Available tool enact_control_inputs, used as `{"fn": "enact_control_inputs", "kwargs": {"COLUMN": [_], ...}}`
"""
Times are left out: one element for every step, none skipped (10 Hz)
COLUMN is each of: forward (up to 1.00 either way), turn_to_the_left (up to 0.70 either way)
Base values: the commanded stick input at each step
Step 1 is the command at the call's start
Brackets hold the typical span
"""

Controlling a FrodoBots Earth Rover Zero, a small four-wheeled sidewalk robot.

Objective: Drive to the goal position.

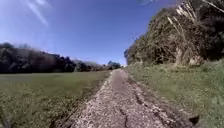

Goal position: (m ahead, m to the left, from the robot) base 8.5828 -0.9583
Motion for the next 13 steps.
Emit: {"fn": "enact_control_inputs", "kwargs": {"forward": [0.70, 0.70, 0.70, 0.70, 0.70, 0.70, 0.70, 0.70, 0.70, 0.70, 0.70, 0.70, 0.70], "turn_to_the_left": [0.00, 0.00, 0.00, 0.00, 0.00, 0.00, 0.00, 0.00, 0.00, 0.00, 0.00, 0.00, 0.00]}}
